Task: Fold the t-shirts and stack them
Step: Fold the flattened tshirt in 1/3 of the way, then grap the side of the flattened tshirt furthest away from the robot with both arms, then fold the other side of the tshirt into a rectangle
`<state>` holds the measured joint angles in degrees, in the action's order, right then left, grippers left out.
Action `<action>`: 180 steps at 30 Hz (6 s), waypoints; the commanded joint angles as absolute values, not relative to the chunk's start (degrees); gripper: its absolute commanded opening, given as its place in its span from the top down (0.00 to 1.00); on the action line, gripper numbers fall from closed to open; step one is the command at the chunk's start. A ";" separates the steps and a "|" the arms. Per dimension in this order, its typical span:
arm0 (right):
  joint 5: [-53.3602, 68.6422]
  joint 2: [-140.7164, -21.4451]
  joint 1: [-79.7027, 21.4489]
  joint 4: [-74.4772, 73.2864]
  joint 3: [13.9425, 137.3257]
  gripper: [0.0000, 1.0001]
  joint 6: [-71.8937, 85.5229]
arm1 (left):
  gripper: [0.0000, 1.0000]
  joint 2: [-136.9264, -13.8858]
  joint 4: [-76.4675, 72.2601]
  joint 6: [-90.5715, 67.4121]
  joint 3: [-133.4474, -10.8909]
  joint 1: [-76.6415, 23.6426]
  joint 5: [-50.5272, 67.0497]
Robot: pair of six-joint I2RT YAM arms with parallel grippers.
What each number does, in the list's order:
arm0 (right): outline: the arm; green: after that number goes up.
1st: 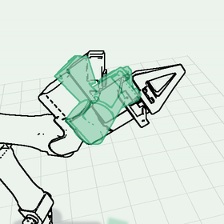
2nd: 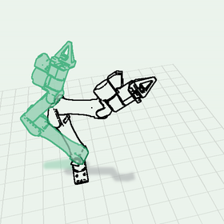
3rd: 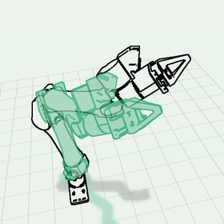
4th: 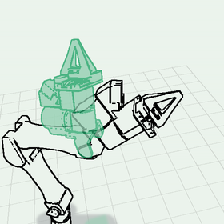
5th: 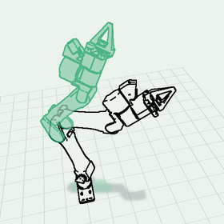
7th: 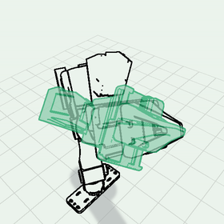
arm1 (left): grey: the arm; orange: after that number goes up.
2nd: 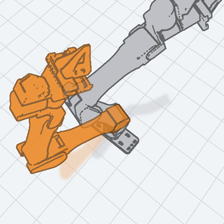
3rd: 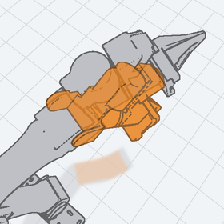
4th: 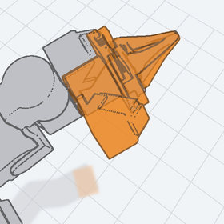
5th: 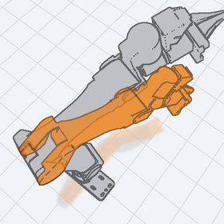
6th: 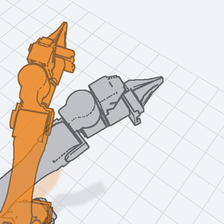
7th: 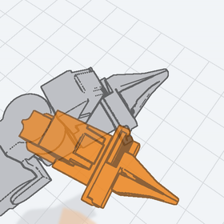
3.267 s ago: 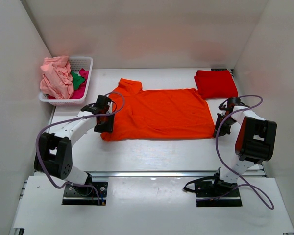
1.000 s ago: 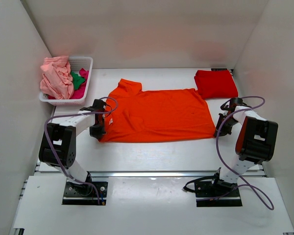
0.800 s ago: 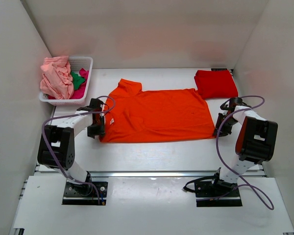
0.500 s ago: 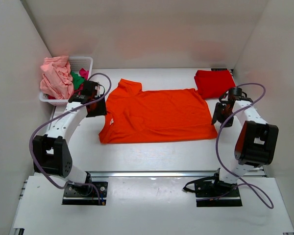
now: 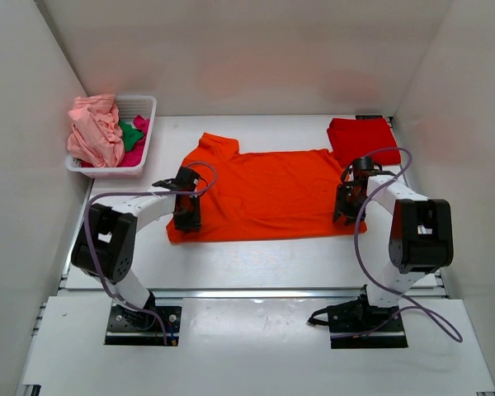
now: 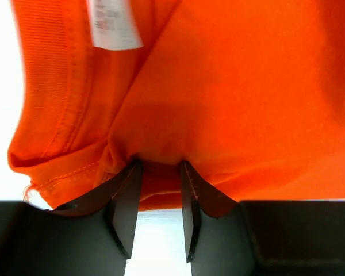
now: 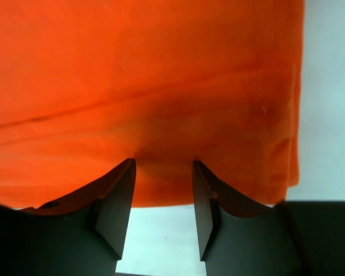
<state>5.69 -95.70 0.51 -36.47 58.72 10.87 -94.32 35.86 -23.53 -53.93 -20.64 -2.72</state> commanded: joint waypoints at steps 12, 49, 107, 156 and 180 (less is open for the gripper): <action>5.10 -90.27 -4.12 -38.49 48.87 0.58 16.78 | 0.54 -88.77 42.27 -24.61 -46.24 -18.98 -9.76; 3.96 -103.35 2.20 -31.73 80.16 0.51 13.98 | 0.43 -140.50 43.58 -18.55 -138.30 -9.06 -7.03; 1.58 -125.68 1.06 -31.38 97.29 0.58 19.25 | 1.00 -121.65 33.75 -16.61 -111.98 -13.09 -1.23; 14.59 -99.58 5.10 -20.12 71.81 1.00 7.65 | 1.00 -64.34 31.72 -19.42 -49.57 -10.55 -2.46; 19.86 -87.89 8.17 -24.35 58.10 1.00 0.79 | 1.00 -53.44 36.83 -22.58 -40.17 -11.16 -0.35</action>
<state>19.11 -90.96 7.90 -24.77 59.09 2.20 -55.35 35.79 -21.61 -41.32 -10.83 -0.84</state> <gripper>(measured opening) 0.010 0.025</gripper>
